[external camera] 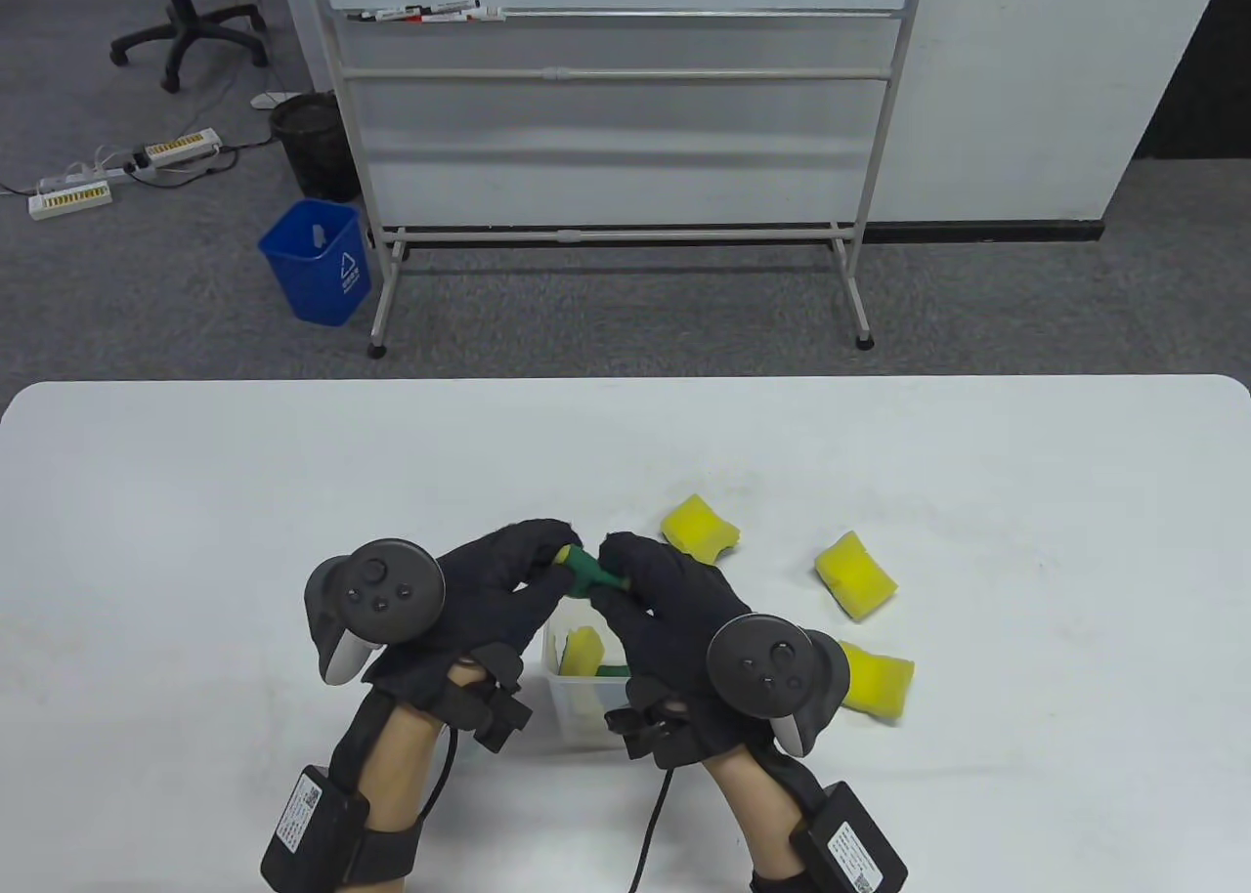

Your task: Squeeze sponges into plastic airtight container

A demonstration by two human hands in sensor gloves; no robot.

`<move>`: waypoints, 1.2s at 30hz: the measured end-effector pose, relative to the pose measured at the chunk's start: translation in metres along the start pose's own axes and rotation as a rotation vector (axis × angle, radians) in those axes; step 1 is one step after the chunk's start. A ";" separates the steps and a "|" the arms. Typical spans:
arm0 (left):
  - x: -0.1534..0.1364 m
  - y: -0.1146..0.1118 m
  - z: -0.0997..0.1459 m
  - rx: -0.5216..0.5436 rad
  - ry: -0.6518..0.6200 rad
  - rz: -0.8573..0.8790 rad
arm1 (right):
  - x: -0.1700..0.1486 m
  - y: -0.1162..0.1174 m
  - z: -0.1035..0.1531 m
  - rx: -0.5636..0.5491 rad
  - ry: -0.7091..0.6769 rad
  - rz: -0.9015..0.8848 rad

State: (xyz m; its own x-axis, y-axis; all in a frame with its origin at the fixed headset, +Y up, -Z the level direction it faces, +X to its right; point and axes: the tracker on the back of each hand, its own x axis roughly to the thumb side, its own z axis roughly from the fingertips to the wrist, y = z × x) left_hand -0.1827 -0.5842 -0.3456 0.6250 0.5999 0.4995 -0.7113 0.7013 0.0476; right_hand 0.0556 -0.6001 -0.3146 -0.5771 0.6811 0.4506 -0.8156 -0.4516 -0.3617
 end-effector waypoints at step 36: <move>-0.042 0.014 0.005 0.024 0.247 -0.358 | 0.017 0.038 -0.004 0.336 -0.041 0.598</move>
State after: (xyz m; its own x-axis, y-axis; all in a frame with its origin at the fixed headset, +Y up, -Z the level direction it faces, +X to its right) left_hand -0.2204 -0.6011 -0.3613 0.8895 0.3969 0.2262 -0.4414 0.8744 0.2014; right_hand 0.0151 -0.6029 -0.3239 -0.9279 0.2402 0.2851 -0.3219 -0.9020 -0.2878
